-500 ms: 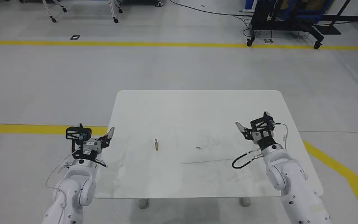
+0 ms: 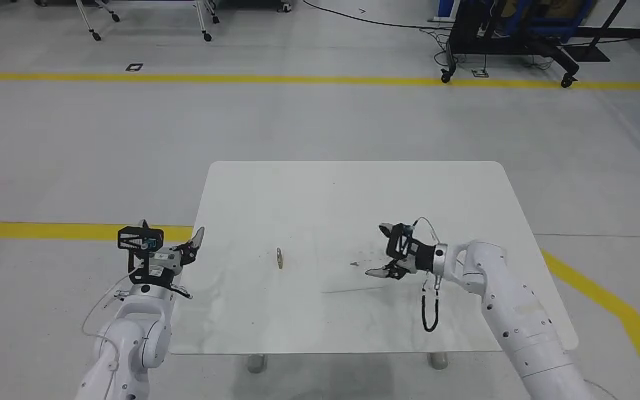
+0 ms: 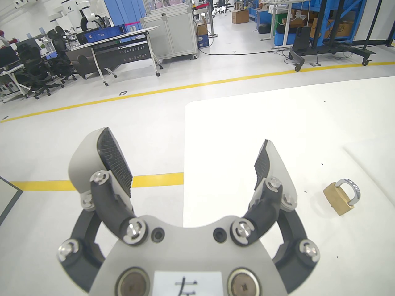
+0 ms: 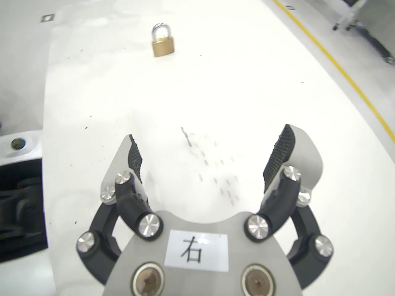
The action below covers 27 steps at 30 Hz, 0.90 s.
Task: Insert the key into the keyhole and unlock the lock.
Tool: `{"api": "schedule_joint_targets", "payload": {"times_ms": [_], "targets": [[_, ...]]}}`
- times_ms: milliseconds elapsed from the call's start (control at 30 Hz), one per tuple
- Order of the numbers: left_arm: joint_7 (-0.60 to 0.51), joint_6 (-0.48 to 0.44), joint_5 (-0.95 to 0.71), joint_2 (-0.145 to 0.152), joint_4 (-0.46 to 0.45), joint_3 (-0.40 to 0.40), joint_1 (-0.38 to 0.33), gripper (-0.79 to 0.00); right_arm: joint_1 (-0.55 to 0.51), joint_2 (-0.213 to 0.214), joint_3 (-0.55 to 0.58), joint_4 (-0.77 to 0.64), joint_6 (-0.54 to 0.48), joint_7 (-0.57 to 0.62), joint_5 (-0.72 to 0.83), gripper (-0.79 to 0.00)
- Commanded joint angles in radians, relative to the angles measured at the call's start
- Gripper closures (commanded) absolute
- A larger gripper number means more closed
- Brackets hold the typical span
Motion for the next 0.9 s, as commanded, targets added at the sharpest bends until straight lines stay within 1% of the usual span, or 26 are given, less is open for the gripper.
{"api": "schedule_joint_targets", "payload": {"times_ms": [0,67,100,133,167,200,267,367,400,500,567,600,700,733,867], "targets": [[0.0,0.0,0.0,0.0,0.0,0.0,0.0,-0.785,0.06,0.006,-0.095,0.046,0.003,0.008,0.011,-0.388],[0.0,0.0,0.0,0.0,0.0,0.0,0.0,-0.785,0.119,0.015,-0.185,0.093,0.003,0.006,0.03,-0.357],[0.0,0.0,0.0,0.0,0.0,0.0,0.0,-0.785,0.151,0.02,-0.231,0.118,0.003,0.003,0.042,-0.286],[0.0,0.0,0.0,0.0,0.0,0.0,0.0,-0.785,0.183,0.025,-0.275,0.144,0.003,0.001,0.05,-0.234],[0.0,0.0,0.0,0.0,0.0,0.0,0.0,-0.785,0.215,0.029,-0.317,0.168,0.003,0.0,0.054,-0.246],[0.0,0.0,0.0,0.0,0.0,0.0,0.0,-0.785,0.245,0.032,-0.36,0.187,0.003,0.004,0.047,-0.28],[0.0,0.0,0.0,0.0,0.0,0.0,0.0,-0.785,0.297,0.037,-0.439,0.214,0.003,-0.015,0.032,-0.305],[0.0,0.0,0.0,0.0,0.0,0.0,0.0,-0.785,0.361,0.041,-0.519,0.268,0.003,-0.051,0.014,-0.36],[0.0,0.0,0.0,0.0,0.0,0.0,0.0,-0.785,0.377,0.042,-0.539,0.281,0.003,-0.065,0.009,-0.379],[0.0,0.0,0.0,0.0,0.0,0.0,0.0,-0.785,0.414,0.044,-0.583,0.314,0.003,-0.104,-0.007,-0.388],[0.0,0.0,0.0,0.0,0.0,0.0,0.0,-0.785,0.43,0.045,-0.598,0.332,0.003,-0.123,-0.017,-0.376],[0.0,0.0,0.0,0.0,0.0,0.0,0.0,-0.785,0.436,0.044,-0.604,0.338,0.003,-0.133,-0.02,-0.363],[0.0,0.0,0.0,0.0,0.0,0.0,0.0,-0.785,0.451,0.042,-0.613,0.36,0.003,-0.154,-0.026,-0.274],[0.0,0.0,0.0,0.0,0.0,0.0,0.0,-0.785,0.454,0.04,-0.617,0.364,0.003,-0.157,-0.029,-0.265],[0.0,0.0,0.0,0.0,0.0,0.0,0.0,-0.785,0.465,0.028,-0.634,0.377,0.006,-0.16,-0.04,-0.179]]}}
